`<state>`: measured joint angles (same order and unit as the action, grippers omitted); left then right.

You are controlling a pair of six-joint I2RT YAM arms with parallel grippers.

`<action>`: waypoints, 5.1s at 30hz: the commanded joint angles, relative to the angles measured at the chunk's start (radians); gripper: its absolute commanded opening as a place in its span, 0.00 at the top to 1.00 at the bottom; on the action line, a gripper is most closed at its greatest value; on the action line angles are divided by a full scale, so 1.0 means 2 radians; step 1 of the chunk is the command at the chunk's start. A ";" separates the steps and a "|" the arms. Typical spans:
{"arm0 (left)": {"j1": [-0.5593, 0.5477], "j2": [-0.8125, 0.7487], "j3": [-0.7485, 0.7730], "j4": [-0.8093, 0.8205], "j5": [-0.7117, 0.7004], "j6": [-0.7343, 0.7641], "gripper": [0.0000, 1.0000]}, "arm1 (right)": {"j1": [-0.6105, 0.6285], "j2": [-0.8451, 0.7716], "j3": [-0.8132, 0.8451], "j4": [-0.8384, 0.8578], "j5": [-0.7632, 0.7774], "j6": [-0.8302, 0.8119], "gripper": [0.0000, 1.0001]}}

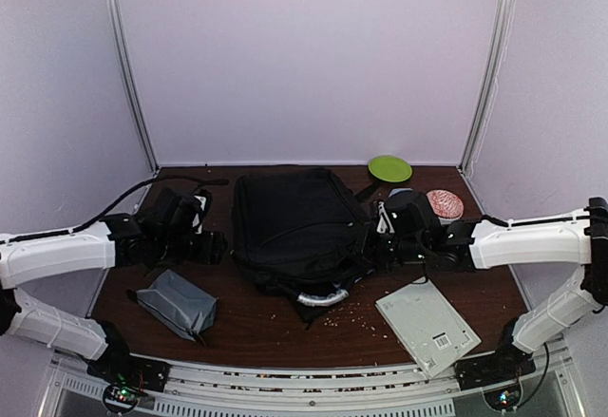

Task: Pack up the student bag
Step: Unzip the student bag at the center of the board, then adjust the student bag at the center of the board.

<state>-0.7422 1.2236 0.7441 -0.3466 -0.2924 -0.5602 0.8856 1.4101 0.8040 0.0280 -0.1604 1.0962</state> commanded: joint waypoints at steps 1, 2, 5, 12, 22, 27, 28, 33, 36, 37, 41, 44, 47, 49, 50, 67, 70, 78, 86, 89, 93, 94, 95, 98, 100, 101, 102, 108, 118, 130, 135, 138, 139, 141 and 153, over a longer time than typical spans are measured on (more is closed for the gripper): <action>0.002 -0.096 -0.004 -0.026 0.011 0.026 0.25 | -0.003 -0.011 0.027 -0.021 0.006 -0.026 1.00; 0.000 -0.111 -0.003 -0.024 0.026 0.036 0.22 | -0.003 -0.012 0.030 -0.021 0.005 -0.026 1.00; -0.020 -0.132 0.009 -0.005 0.077 0.076 0.16 | -0.003 -0.016 0.035 -0.008 -0.004 -0.017 1.00; -0.111 -0.060 0.080 0.027 0.101 0.163 0.13 | -0.003 -0.026 0.019 0.101 -0.037 0.043 1.00; -0.136 0.068 0.186 0.004 0.057 0.208 0.08 | -0.004 -0.039 0.008 0.149 -0.050 0.086 1.00; -0.148 0.096 0.211 -0.011 0.050 0.235 0.05 | -0.003 -0.045 0.018 0.134 -0.050 0.086 1.00; -0.152 0.100 0.213 -0.014 0.049 0.241 0.04 | -0.004 -0.046 0.021 0.130 -0.050 0.085 1.00; -0.164 0.122 0.219 -0.015 0.019 0.266 0.02 | -0.005 -0.047 0.032 0.112 -0.048 0.075 1.00; -0.164 0.155 0.238 -0.030 -0.018 0.280 0.04 | -0.005 -0.047 0.036 0.105 -0.050 0.070 1.00; -0.164 0.164 0.245 -0.035 -0.030 0.282 0.06 | -0.005 -0.047 0.036 0.105 -0.050 0.069 1.00; -0.164 0.188 0.261 -0.029 -0.060 0.283 0.38 | -0.005 -0.051 0.041 0.086 -0.048 0.051 1.00; -0.164 0.191 0.262 -0.013 -0.062 0.273 0.68 | -0.005 -0.058 0.054 0.021 -0.031 0.005 0.97; -0.164 0.184 0.256 0.003 -0.071 0.259 0.94 | -0.005 -0.074 0.050 -0.009 -0.022 -0.020 0.71; -0.164 0.181 0.254 0.008 -0.082 0.249 1.00 | -0.005 -0.088 0.048 -0.032 -0.014 -0.034 0.51; -0.164 0.180 0.253 0.010 -0.084 0.246 1.00 | -0.004 -0.095 0.047 -0.050 -0.006 -0.041 0.43; -0.160 0.175 0.290 -0.023 -0.112 0.157 1.00 | -0.008 -0.148 -0.137 0.047 0.071 0.076 0.22; -0.160 0.176 0.304 -0.038 -0.116 0.139 1.00 | -0.008 -0.107 -0.116 0.056 0.059 0.076 0.22; -0.160 0.156 0.317 -0.060 -0.162 0.108 1.00 | -0.017 -0.002 -0.064 0.133 -0.018 0.065 0.66; -0.159 0.101 0.324 -0.058 -0.266 0.137 1.00 | -0.029 0.033 0.092 0.012 -0.022 -0.063 1.00; -0.156 0.078 0.333 -0.075 -0.307 0.134 1.00 | -0.036 0.068 0.168 -0.036 -0.040 -0.107 1.00; -0.156 0.052 0.327 -0.117 -0.345 0.067 1.00 | -0.041 0.131 0.250 -0.061 -0.057 -0.135 1.00; -0.155 0.046 0.321 -0.124 -0.351 0.047 1.00 | -0.043 0.147 0.267 -0.062 -0.058 -0.136 1.00; -0.154 0.040 0.313 -0.128 -0.356 0.027 1.00 | -0.043 0.172 0.283 -0.060 -0.062 -0.133 1.00; -0.140 0.035 0.290 -0.139 -0.339 -0.028 1.00 | -0.045 0.226 0.327 -0.059 -0.064 -0.126 1.00; -0.116 0.040 0.278 -0.144 -0.287 -0.055 1.00 | -0.045 0.254 0.353 -0.088 -0.044 -0.132 0.85; -0.105 0.043 0.270 -0.144 -0.261 -0.067 1.00 | -0.045 0.261 0.360 -0.101 -0.035 -0.141 0.75; -0.095 0.046 0.261 -0.140 -0.238 -0.076 1.00 | -0.045 0.262 0.357 -0.106 -0.026 -0.147 0.63; -0.058 0.067 0.220 -0.095 -0.185 -0.114 1.00 | -0.054 0.175 0.260 -0.090 0.026 -0.160 0.32; -0.024 0.138 0.224 -0.019 -0.121 -0.098 1.00 | -0.044 -0.062 0.038 -0.175 0.173 -0.175 0.33; -0.030 0.111 0.198 0.008 -0.051 -0.065 0.02 | -0.073 -0.283 -0.141 -0.298 0.208 -0.065 0.29; -0.072 0.060 0.176 -0.022 -0.071 -0.076 0.02 | -0.116 -0.334 -0.189 -0.297 0.187 -0.031 0.28; -0.115 0.051 0.165 -0.021 -0.086 -0.086 0.02 | -0.130 -0.352 -0.216 -0.279 0.176 -0.017 0.29; -0.127 0.055 0.165 -0.018 -0.082 -0.089 0.02 | -0.134 -0.355 -0.226 -0.263 0.170 -0.016 0.29; -0.144 0.065 0.163 -0.007 -0.065 -0.095 0.02 | -0.138 -0.350 -0.238 -0.230 0.159 -0.011 0.29; -0.166 0.034 0.092 0.016 -0.054 -0.119 0.04 | -0.141 -0.128 -0.077 -0.129 0.175 -0.081 0.32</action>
<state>-1.0737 1.3727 0.9714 -0.3618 -0.3889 -0.7700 0.6098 1.0370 0.5190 -0.3424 0.1783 0.9695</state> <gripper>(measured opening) 0.962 0.699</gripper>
